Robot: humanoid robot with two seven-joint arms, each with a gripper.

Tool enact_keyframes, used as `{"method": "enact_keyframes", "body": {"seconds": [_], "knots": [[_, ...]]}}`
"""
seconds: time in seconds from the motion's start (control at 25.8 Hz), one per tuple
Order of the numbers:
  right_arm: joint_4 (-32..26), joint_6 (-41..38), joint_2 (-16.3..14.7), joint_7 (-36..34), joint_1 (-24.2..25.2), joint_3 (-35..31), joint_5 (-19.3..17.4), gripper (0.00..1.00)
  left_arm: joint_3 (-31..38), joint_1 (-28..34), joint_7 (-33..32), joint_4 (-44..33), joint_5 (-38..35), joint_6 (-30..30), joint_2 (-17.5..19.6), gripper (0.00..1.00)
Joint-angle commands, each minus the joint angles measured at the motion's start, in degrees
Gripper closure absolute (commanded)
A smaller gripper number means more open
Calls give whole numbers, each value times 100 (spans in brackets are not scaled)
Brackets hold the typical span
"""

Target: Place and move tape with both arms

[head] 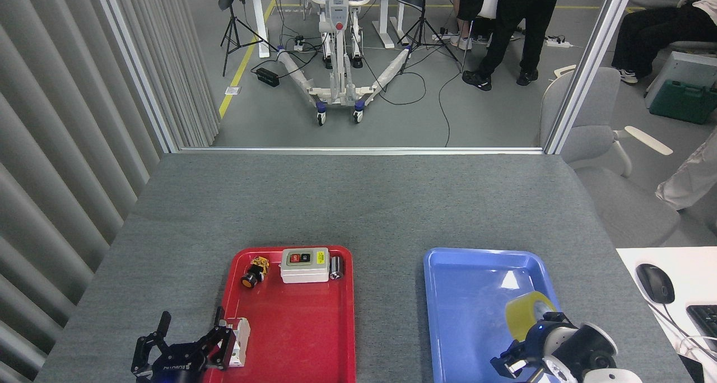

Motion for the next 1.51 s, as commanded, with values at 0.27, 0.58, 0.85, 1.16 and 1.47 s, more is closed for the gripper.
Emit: {"method": "enact_keyframes", "body": {"seconds": [0.27,0.58,0.85,1.16,1.47], "knots": [[30,254,10,-113,-15,62,-48,3,11,-21,11,87,26,-9,21,0],[-40,1133,133,-2230,99,1,-426,1,11,-38,11,8,8,-238,47,0],[-110,1467,274,-5069,574,-377,-804,1,195,-91,2,8,8,-932,56,0],[-57,3093,740,-6247,750,-113,-716,1,336,32,55,8,43,-1249,56,0],[-40,3568,757,-6546,829,98,-672,1,775,-284,-41,43,-1,-1794,-304,0]]}}
